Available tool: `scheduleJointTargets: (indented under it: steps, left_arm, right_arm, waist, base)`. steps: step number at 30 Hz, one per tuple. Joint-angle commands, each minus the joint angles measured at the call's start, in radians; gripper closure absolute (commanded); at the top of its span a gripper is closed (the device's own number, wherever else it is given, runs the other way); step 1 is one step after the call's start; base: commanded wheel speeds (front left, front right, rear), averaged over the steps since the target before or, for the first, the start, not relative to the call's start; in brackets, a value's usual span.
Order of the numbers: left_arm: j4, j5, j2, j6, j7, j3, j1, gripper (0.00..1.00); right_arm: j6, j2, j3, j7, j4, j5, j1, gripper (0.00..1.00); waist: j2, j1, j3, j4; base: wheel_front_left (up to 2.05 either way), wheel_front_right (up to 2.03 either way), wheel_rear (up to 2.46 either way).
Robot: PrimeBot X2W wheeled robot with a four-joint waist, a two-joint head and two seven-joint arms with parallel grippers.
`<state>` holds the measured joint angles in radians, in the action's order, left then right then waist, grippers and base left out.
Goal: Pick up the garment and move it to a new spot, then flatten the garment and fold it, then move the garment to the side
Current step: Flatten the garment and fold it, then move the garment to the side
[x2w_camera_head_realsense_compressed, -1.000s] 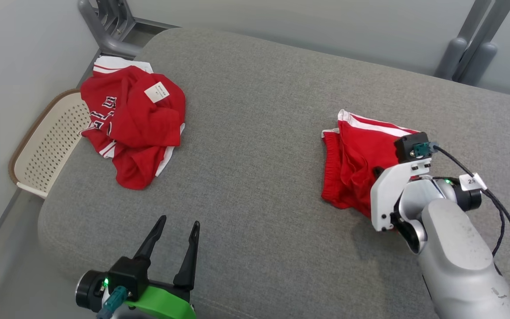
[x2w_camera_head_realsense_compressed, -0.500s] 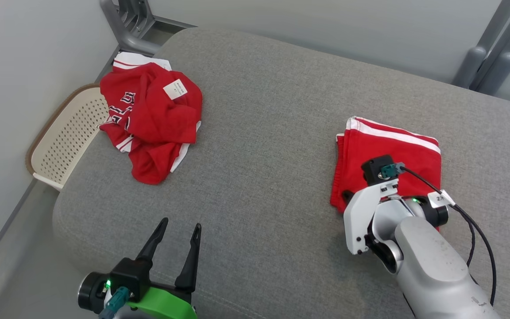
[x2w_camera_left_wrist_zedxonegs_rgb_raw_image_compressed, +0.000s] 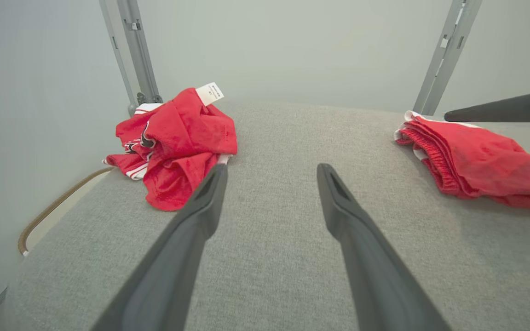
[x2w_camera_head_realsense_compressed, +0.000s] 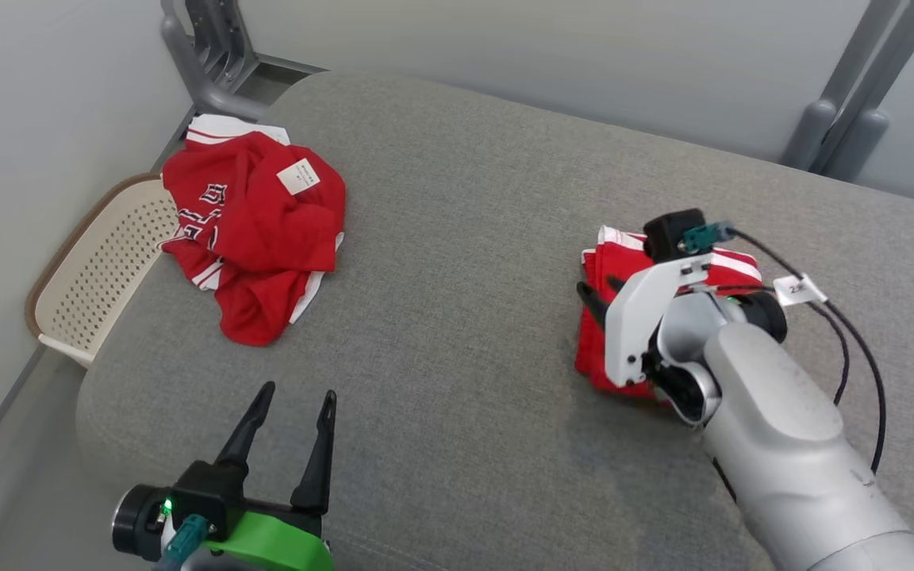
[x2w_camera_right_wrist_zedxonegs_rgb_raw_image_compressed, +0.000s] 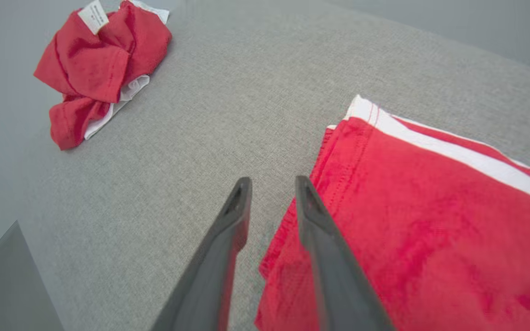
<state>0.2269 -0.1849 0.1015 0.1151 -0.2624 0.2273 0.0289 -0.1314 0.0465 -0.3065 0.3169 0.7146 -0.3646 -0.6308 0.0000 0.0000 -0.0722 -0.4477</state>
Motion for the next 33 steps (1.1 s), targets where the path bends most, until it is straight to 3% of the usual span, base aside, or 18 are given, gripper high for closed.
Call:
scheduleJointTargets:
  steps: [1,11,17,33]
  left_arm:
    - [-0.012,0.007,0.004,-0.005,-0.003,-0.006,-0.012,0.00]
    - [-0.103,-0.010,-0.020,-0.019,-0.003,-0.049,-0.039,0.00]
    - [-0.084,-0.013,-0.027,-0.008,-0.003,-0.027,-0.025,0.00]
    - [-0.076,-0.008,-0.032,0.007,-0.003,-0.003,0.007,0.00]
  right_arm:
    - [0.001,0.007,0.020,0.005,0.000,0.010,-0.010,0.00]
    - [0.001,0.005,0.382,0.105,-0.057,0.213,0.010,0.00]
    - [0.001,0.005,0.500,0.146,-0.119,0.247,0.077,0.00]
    - [0.001,0.006,0.524,0.105,-0.014,0.195,0.076,0.00]
  waist:
    - [0.0000,0.0000,0.014,0.023]
    - [0.0000,0.0000,0.025,0.087]
    - [0.0000,0.0000,-0.005,0.094]
    - [0.0000,0.0000,-0.084,0.063]
  base:
    - [0.00,0.00,0.00]
    - [0.00,0.00,0.00]
    - [0.00,0.00,0.00]
    - [0.00,0.00,0.00]
